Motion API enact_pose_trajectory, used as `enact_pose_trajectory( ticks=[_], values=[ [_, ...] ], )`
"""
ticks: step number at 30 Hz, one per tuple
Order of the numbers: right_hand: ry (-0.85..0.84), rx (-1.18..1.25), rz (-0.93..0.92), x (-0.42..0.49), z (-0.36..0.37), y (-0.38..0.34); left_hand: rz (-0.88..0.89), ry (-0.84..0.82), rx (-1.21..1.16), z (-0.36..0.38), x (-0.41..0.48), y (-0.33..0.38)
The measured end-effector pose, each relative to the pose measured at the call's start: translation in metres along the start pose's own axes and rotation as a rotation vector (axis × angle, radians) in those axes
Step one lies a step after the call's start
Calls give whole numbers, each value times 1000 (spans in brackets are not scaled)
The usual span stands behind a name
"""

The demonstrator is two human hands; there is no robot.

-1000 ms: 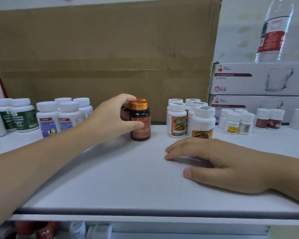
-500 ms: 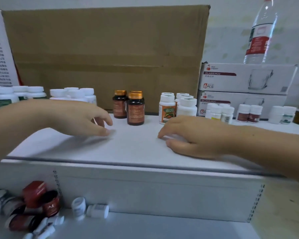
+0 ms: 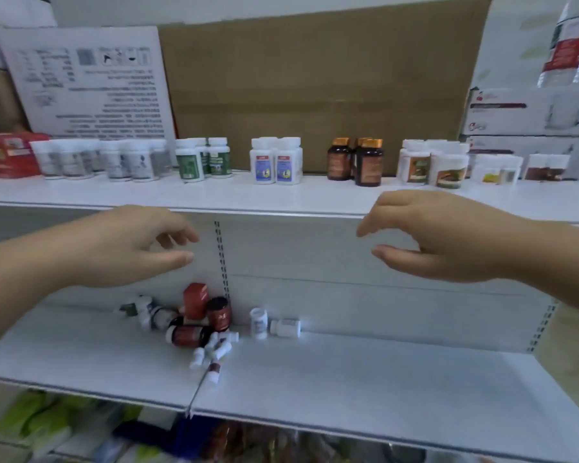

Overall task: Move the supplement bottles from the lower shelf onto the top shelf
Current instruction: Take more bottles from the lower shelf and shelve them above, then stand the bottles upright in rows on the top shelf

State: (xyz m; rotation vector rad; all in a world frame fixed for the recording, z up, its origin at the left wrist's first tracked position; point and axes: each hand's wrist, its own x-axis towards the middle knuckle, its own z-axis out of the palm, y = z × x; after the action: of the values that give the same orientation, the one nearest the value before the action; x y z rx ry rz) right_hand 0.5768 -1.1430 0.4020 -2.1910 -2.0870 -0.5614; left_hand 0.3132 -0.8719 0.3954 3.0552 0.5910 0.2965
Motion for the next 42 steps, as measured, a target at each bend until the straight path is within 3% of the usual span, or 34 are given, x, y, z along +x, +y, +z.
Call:
enact_pose_trajectory(
  ticks=[6, 12, 21, 26, 32, 38, 42],
  values=[
    [-123, 60, -58, -5, 83, -83, -122, -176, 99, 67, -87, -56],
    [-255, 241, 53, 11, 193, -133, -267, -259, -5, 167, -119, -97],
    [-403, 323, 209, 83, 373, -143, -553, -242, -332, 308, -73, -170],
    [-452, 552, 397, 139, 454, -141, -694, -233, -459, 375, -15, -205],
    [-358, 812, 711, 193, 503, -166, -720, -208, -611, 430, 63, -205],
    [-315, 773, 714, 204, 518, -198, -696, -155, -553, 457, 90, -198],
    [-210, 1024, 893, 197, 509, -194, -653, -97, -819, 448, 84, -202]
  ],
)
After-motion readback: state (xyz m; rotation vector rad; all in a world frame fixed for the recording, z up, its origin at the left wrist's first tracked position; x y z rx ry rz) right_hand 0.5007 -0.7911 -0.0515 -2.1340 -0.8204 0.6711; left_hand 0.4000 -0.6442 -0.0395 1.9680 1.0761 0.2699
